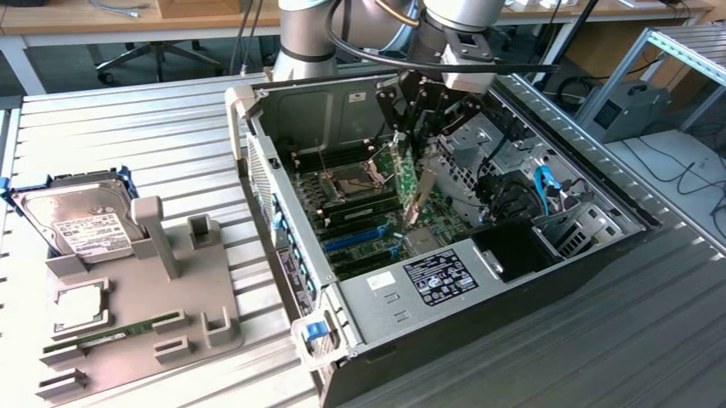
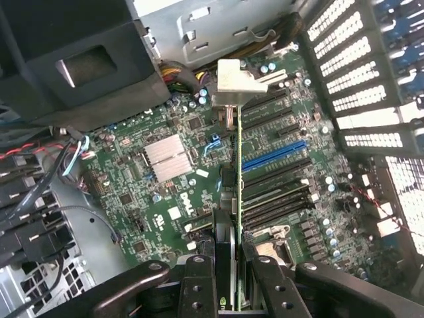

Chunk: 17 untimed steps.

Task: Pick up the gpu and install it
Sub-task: 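Insert the gpu into the slot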

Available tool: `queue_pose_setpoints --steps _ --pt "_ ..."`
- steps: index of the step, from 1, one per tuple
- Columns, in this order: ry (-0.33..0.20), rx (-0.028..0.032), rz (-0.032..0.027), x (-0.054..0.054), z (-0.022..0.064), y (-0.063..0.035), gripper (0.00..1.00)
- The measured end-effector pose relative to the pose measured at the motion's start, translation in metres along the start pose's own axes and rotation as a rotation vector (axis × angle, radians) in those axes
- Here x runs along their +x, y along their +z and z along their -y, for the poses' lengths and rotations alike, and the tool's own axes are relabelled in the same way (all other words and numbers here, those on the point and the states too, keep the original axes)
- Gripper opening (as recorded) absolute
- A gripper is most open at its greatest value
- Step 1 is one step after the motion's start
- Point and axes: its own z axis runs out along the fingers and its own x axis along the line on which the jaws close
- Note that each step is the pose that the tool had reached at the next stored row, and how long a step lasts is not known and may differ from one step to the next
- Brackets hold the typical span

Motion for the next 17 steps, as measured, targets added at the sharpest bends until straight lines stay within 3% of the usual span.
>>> queue_pose_setpoints --steps 17 --pt "-0.143 -0.0039 -0.0034 0.0000 0.0000 0.0004 0.26"
